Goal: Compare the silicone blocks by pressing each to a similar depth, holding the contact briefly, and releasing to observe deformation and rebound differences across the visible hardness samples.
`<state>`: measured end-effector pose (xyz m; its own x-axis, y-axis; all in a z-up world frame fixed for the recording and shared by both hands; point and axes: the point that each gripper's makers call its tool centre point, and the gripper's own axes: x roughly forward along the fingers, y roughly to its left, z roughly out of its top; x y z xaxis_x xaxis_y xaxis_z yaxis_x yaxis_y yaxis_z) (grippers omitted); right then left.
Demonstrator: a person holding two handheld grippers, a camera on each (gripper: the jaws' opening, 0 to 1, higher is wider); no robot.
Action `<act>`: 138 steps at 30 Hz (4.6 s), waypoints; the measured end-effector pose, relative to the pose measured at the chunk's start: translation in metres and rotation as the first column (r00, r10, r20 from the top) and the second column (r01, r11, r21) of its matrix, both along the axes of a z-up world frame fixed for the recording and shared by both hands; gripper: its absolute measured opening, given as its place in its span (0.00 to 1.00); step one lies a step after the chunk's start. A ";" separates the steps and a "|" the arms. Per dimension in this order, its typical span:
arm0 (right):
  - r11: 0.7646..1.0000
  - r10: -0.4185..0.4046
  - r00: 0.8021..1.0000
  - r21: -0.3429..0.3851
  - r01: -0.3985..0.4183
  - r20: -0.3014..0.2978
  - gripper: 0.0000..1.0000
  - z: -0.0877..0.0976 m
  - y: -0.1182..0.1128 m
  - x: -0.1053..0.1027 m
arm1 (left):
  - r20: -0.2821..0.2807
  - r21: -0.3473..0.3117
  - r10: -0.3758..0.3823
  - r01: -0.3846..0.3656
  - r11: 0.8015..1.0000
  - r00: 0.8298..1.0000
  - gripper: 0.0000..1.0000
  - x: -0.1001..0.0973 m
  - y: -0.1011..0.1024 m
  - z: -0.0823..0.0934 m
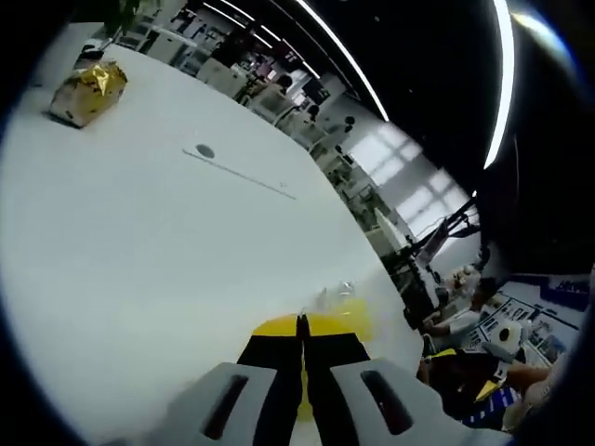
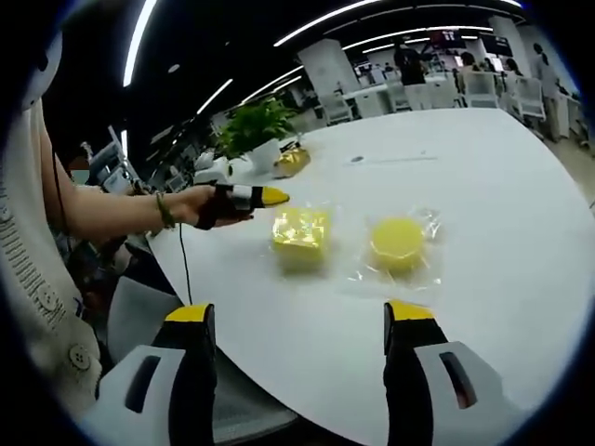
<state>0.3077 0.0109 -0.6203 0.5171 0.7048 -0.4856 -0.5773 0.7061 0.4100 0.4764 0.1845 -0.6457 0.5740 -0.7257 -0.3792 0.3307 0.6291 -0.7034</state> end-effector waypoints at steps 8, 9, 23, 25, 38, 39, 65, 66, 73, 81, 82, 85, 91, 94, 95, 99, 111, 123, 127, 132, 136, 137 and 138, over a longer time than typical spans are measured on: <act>0.999 0.032 0.998 0.024 -0.033 0.055 0.68 0.016 0.006 -0.006 | 0.062 -0.004 -0.092 0.093 0.996 0.994 0.00 -0.033 -0.039 0.040; 0.999 0.032 0.998 0.025 -0.033 0.062 0.68 0.018 0.005 -0.006 | 0.067 -0.002 -0.100 0.101 0.995 0.993 0.00 -0.036 -0.042 0.043; 0.999 0.029 0.985 0.027 -0.034 0.172 0.69 0.046 -0.003 -0.007 | 0.137 0.007 -0.169 0.169 0.986 0.976 0.00 -0.070 -0.055 0.087; 0.999 0.035 0.982 0.025 -0.041 0.185 0.69 0.050 -0.003 -0.006 | 0.152 0.006 -0.182 0.183 0.983 0.971 0.00 -0.076 -0.056 0.097; 0.978 0.056 0.978 0.185 -0.094 0.203 0.69 0.070 0.021 0.001 | 0.271 0.035 -0.310 0.313 0.949 0.911 0.00 -0.116 -0.073 0.164; 0.972 0.050 0.979 0.217 -0.093 0.196 0.68 0.071 0.022 0.003 | 0.280 0.038 -0.321 0.324 0.945 0.905 0.00 -0.118 -0.075 0.169; 0.911 0.296 0.922 0.217 -0.351 0.251 0.51 0.069 0.083 0.021 | 0.350 0.166 -0.560 0.538 0.826 0.751 0.00 -0.145 -0.095 0.198; 0.910 0.298 0.921 0.217 -0.354 0.252 0.48 0.068 0.084 0.022 | 0.347 0.168 -0.562 0.539 0.825 0.751 0.00 -0.144 -0.094 0.197; 0.879 0.264 0.937 0.342 -0.331 0.228 0.44 0.077 0.089 0.027 | 0.348 0.142 -0.562 0.550 0.823 0.751 0.00 -0.145 -0.096 0.201; 0.859 0.293 0.914 0.343 -0.381 0.283 0.38 0.085 0.092 0.027 | 0.343 0.141 -0.575 0.564 0.814 0.743 0.00 -0.144 -0.098 0.201; 0.855 0.300 0.912 0.344 -0.387 0.282 0.37 0.085 0.092 0.026 | 0.344 0.140 -0.573 0.563 0.814 0.743 0.00 -0.144 -0.098 0.201; 0.855 0.310 0.908 0.335 -0.396 0.284 0.31 0.085 0.090 0.024 | 0.340 0.135 -0.562 0.552 0.823 0.754 0.00 -0.139 -0.092 0.200; 0.871 0.315 0.911 0.301 -0.389 0.267 0.24 0.084 0.091 0.021 | 0.332 0.134 -0.541 0.529 0.838 0.773 0.00 -0.134 -0.086 0.197; 0.892 0.311 0.910 0.247 -0.379 0.274 0.21 0.082 0.090 0.022 | 0.330 0.151 -0.539 0.521 0.840 0.775 0.00 -0.132 -0.083 0.194; 0.899 0.311 0.910 0.226 -0.376 0.275 0.20 0.080 0.090 0.023 | 0.323 0.161 -0.543 0.521 0.838 0.775 0.00 -0.132 -0.082 0.192; 0.923 0.306 0.897 0.132 -0.362 0.319 0.17 0.075 0.087 0.028 | 0.291 0.162 -0.536 0.512 0.844 0.792 0.00 -0.132 -0.079 0.184; 0.930 0.319 0.912 0.098 -0.354 0.259 0.07 0.072 0.094 0.019 | 0.286 0.195 -0.526 0.489 0.850 0.801 0.00 -0.134 -0.070 0.177; 0.928 0.302 0.921 0.145 -0.343 0.245 0.06 0.076 0.098 0.014 | 0.305 0.180 -0.511 0.478 0.860 0.804 0.00 -0.136 -0.068 0.182; 0.929 0.303 0.920 0.140 -0.343 0.248 0.06 0.076 0.097 0.013 | 0.307 0.179 -0.513 0.480 0.858 0.802 0.00 -0.138 -0.069 0.182; 0.930 0.303 0.920 0.135 -0.342 0.250 0.07 0.076 0.097 0.011 | 0.302 0.175 -0.513 0.482 0.859 0.804 0.00 -0.139 -0.069 0.181; 0.929 0.301 0.923 0.145 -0.341 0.241 0.07 0.076 0.098 0.011 | 0.299 0.173 -0.513 0.483 0.858 0.805 0.00 -0.139 -0.069 0.182; 0.930 0.298 0.923 0.145 -0.339 0.243 0.07 0.076 0.097 0.011 | 0.296 0.170 -0.510 0.481 0.860 0.807 0.00 -0.139 -0.069 0.182; 0.926 0.300 0.924 0.159 -0.342 0.236 0.08 0.076 0.098 0.011 | 0.294 0.162 -0.504 0.478 0.863 0.812 0.00 -0.139 -0.069 0.182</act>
<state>0.3183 0.1087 -0.5439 0.3202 0.9187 -0.2310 -0.8449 0.3873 0.3690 0.3375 0.1152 -0.4632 0.2467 -0.9195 -0.3059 0.8053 0.3701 -0.4632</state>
